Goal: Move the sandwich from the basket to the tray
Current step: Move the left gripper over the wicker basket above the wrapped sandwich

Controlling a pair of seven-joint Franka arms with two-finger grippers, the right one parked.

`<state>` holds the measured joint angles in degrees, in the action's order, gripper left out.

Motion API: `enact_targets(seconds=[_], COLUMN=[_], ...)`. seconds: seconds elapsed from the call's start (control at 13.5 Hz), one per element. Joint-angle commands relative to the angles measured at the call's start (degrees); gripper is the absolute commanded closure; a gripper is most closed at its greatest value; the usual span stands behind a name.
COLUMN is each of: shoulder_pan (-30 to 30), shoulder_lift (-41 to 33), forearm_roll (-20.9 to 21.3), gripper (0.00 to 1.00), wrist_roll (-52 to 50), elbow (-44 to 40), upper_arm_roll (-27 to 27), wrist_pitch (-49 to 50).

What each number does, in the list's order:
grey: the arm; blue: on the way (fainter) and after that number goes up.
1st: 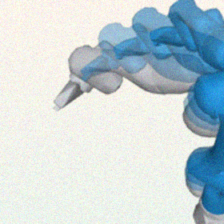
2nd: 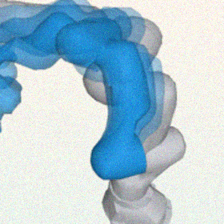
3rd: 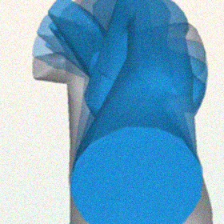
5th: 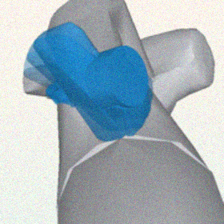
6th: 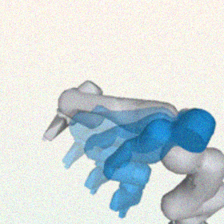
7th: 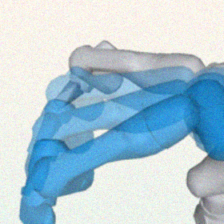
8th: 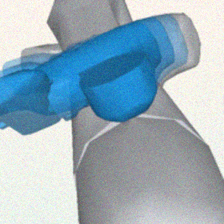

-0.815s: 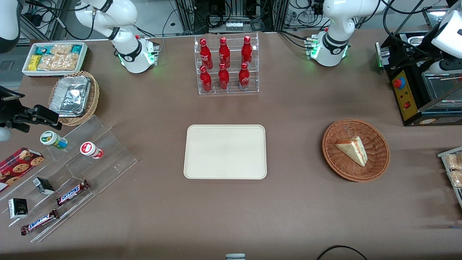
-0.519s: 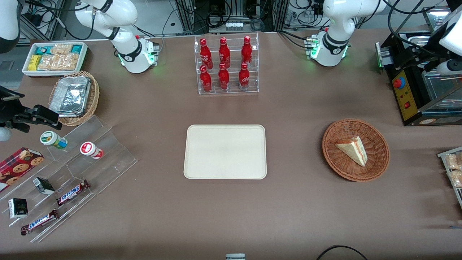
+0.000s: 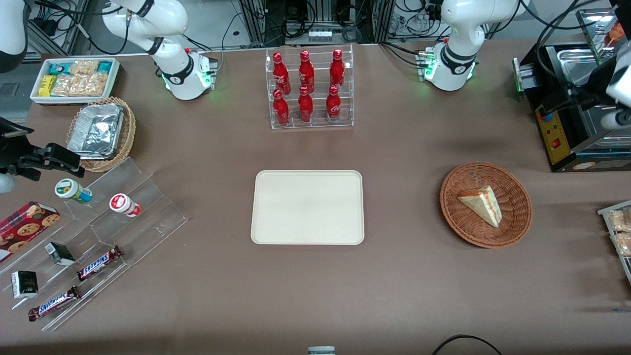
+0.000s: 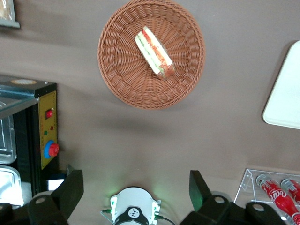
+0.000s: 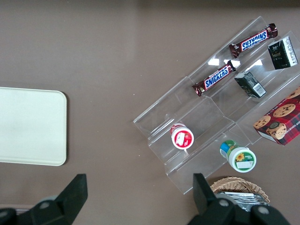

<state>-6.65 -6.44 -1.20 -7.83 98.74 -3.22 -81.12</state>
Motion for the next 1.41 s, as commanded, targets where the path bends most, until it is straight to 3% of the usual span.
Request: enact_targets(seconds=[0.0, 0.3, 0.96, 1.33], shoulder_pan=[-1.4, -0.6, 1.2, 2.1], shoulder_lift=[3.9, 8.8, 14.3, 14.3], forearm_roll=[-1.7, -1.2, -0.9, -0.8], gripper=[0.0, 0.0, 0.0, 0.0], wrist_roll=[-3.5, -20.9, -48.6, -52.0], elbow=[-1.2, 2.4, 14.6, 25.7], upper_arm_roll=[0.1, 0.1, 0.1, 0.1], wrist_pitch=[-0.3, -8.9, -32.1, -46.1])
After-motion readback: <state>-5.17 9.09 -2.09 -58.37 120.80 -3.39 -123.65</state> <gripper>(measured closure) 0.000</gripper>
